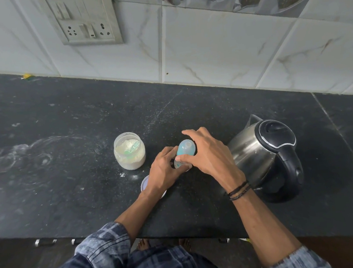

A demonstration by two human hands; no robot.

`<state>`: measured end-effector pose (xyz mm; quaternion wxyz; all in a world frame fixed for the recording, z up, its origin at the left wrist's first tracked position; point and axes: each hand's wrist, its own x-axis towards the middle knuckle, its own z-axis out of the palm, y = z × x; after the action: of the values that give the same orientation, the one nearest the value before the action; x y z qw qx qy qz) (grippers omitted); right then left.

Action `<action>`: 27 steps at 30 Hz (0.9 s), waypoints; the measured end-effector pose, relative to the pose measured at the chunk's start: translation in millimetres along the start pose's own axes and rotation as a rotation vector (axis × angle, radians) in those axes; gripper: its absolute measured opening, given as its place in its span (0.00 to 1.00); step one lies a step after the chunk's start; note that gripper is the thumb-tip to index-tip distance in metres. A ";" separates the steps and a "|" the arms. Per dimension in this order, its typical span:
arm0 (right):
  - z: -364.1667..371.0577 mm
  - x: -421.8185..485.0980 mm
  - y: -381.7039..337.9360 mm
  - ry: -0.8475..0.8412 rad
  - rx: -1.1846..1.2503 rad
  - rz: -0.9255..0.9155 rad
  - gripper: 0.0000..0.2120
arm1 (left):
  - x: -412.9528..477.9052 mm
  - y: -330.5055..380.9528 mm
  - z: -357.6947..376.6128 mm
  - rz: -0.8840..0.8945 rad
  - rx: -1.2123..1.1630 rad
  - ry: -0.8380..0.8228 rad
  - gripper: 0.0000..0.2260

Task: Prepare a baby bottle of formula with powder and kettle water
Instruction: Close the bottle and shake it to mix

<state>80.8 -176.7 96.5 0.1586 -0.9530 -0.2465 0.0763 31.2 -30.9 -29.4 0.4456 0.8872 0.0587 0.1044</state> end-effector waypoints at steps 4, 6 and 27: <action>2.3 -0.6 -0.1 -0.012 0.034 -0.012 0.28 | -1.1 -0.2 0.8 -0.009 -0.016 -0.006 0.20; 4.0 1.5 -0.4 0.006 0.018 0.015 0.26 | -1.5 0.5 0.7 -0.014 -0.020 -0.002 0.21; 15.0 1.0 1.6 0.016 0.070 0.042 0.26 | -0.8 1.4 -0.5 -0.007 -0.021 -0.007 0.21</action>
<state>79.1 -173.5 81.9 0.1925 -0.9523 -0.2225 0.0806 30.3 -31.5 -28.1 0.4553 0.8827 0.0590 0.1002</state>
